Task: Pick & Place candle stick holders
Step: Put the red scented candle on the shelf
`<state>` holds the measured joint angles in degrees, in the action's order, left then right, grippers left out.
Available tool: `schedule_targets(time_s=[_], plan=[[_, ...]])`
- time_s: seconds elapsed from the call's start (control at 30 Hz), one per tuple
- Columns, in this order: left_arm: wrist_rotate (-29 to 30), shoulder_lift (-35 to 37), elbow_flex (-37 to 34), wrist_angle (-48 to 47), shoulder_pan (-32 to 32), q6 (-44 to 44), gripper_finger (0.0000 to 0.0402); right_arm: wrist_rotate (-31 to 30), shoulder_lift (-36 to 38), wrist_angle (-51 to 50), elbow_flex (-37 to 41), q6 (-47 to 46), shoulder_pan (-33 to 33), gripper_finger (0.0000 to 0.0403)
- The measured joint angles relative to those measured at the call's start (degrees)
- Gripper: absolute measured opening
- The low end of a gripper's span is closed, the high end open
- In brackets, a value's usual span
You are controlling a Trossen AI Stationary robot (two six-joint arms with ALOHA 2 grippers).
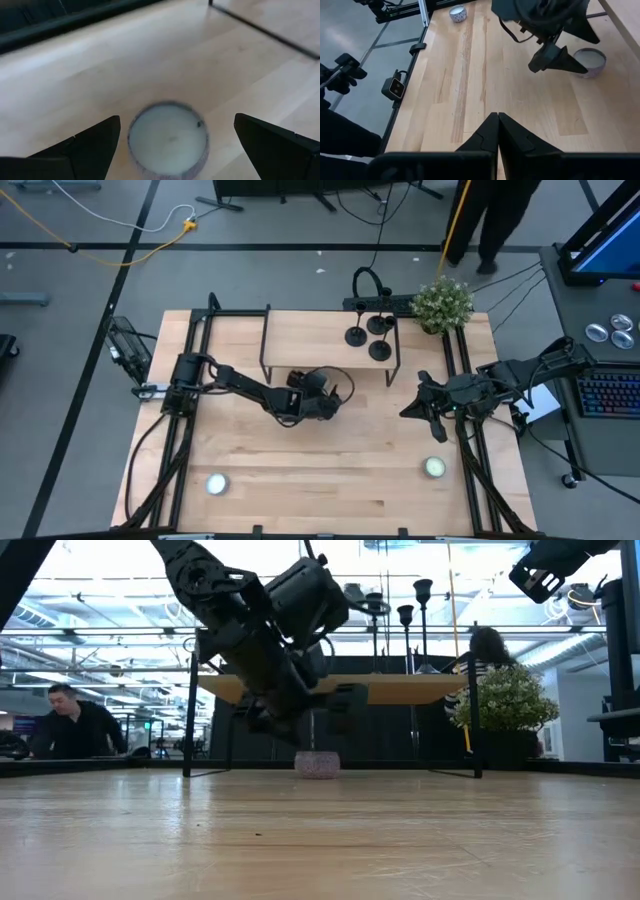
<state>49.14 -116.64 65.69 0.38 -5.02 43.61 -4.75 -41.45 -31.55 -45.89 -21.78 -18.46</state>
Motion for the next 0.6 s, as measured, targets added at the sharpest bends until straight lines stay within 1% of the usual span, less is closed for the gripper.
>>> schedule_targets(time_s=[0.07, 0.3, 0.47, 0.6], plan=[[-0.30, -0.01, 0.00, -0.27, 0.00, 1.76, 0.0397, 0.00, -0.02, 0.00, 0.00, 0.25, 0.00, 0.0000], [-0.76, -0.02, 0.03, -2.28, 0.41, 3.52, 0.0397, -0.13, 0.00, 0.00, 0.00, 0.44, 0.00, 0.0000], [-3.65, -0.48, -1.65, 0.36, 0.72, 4.12, 0.0397, -0.15, -0.01, 0.04, 0.00, 0.44, 0.00, 0.0000], [-4.22, -0.50, -2.87, 0.98, 0.77, 4.07, 0.0397, -0.17, -0.02, 0.02, 0.00, 0.44, 0.00, 0.0000]])
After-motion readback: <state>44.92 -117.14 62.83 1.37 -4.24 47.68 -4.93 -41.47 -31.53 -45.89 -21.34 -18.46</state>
